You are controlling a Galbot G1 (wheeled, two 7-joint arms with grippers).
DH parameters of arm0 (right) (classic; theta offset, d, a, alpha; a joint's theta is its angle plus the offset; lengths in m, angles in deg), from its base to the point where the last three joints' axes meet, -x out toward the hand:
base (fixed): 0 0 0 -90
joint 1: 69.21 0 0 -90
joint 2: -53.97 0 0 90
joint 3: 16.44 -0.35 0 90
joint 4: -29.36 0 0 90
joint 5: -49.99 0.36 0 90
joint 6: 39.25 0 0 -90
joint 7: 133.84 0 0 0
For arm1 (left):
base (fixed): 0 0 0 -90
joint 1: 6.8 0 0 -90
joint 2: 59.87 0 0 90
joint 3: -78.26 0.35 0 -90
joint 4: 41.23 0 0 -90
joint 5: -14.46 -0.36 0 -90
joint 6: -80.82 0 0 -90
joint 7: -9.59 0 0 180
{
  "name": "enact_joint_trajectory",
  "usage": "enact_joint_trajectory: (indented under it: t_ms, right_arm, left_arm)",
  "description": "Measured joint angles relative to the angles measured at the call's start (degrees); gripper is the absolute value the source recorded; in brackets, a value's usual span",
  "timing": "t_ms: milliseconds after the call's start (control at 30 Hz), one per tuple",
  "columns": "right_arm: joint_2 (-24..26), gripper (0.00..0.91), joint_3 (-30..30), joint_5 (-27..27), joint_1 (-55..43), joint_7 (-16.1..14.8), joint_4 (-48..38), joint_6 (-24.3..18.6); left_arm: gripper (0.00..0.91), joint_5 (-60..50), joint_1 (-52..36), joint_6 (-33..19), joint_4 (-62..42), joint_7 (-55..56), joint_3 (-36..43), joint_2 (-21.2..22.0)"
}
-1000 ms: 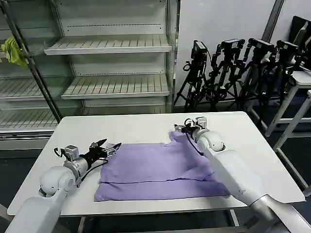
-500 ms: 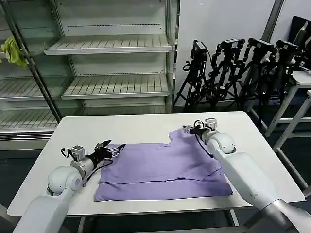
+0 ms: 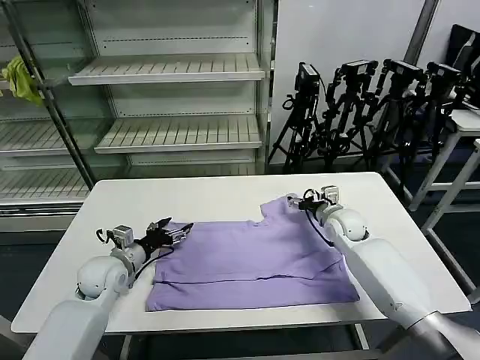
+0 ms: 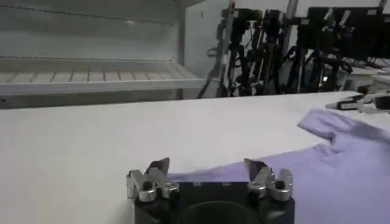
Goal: Fold and organize the clothes.
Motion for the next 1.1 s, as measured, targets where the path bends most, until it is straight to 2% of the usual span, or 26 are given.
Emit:
enact_joint_trajectory:
  t_ms: [733,800,833,933,967,1067,1100]
  right_arm:
    - [-2.4,0.907,-1.4,-2.1,1.0,-0.4,-2.1,-0.5]
    - [-2.7,0.907,-1.5,-2.4,1.1,-0.6,-2.4,-0.5]
    - [-2.8,0.907,-1.6,-2.5,1.2,-0.6,-2.5,-0.6]
    - [-3.1,0.806,-1.7,-2.8,1.4,-0.7,-2.9,-0.8]
    - [-3.1,0.725,-1.7,-3.0,1.5,-0.8,-3.0,-0.9]
    - [-3.3,0.685,-1.8,-3.3,1.6,-1.2,-3.4,-1.2]
    - [-3.3,0.615,-1.8,-3.3,1.6,-1.3,-3.5,-1.3]
  left_arm:
    - [0.816,-1.6,-1.1,-1.0,-4.5,-1.0,0.7,-1.1]
    - [0.796,-1.8,-1.1,-1.1,-4.6,-1.1,0.7,-1.0]
    - [0.756,-1.9,-1.1,-1.2,-4.7,-1.2,0.7,-1.0]
    - [0.645,-2.1,-0.8,-1.3,-4.7,-1.3,0.7,-1.1]
    - [0.605,-2.1,-0.8,-1.4,-4.7,-1.3,0.6,-1.1]
    - [0.544,-2.2,-0.5,-1.4,-4.6,-1.3,0.5,-1.2]
    - [0.514,-2.3,-0.4,-1.4,-4.6,-1.4,0.4,-1.3]
